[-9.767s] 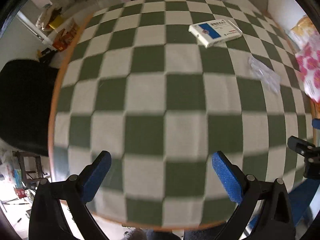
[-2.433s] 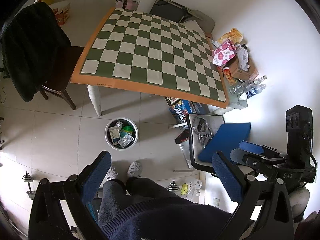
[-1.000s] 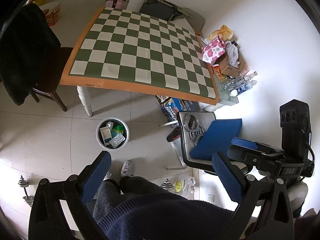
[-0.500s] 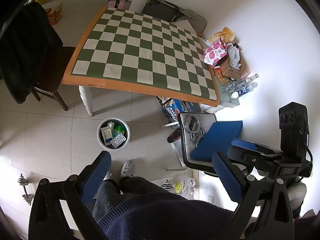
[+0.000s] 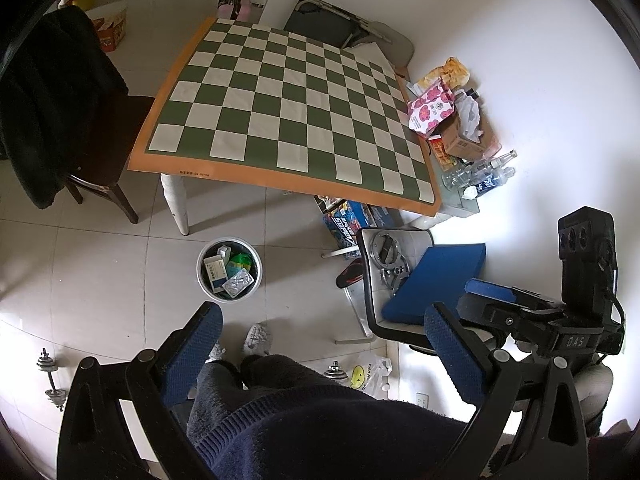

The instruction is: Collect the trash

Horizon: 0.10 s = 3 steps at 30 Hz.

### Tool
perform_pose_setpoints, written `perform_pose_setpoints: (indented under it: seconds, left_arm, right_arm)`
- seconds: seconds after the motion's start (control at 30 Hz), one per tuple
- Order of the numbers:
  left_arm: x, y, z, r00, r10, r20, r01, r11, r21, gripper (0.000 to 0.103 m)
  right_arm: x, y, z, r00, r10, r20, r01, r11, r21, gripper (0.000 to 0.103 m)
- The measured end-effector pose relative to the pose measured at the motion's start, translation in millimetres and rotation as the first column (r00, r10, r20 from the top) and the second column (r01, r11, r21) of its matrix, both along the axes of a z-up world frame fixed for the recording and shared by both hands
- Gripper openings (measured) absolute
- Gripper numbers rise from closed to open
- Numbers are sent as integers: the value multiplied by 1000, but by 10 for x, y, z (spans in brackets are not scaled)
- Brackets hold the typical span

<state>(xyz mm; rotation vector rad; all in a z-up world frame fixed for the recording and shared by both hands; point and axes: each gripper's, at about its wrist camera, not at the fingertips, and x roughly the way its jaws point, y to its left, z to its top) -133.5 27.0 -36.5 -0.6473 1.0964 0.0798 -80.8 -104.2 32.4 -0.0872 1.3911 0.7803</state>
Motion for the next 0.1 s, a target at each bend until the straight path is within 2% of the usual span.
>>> perform_pose_setpoints:
  seconds: [0.1]
  left_arm:
    - [5, 3, -6, 1000, -2, -1, 2, 1000, -1, 103]
  right_arm:
    - [-1, 15, 4, 1000, -2, 1, 2, 1000, -1, 103]
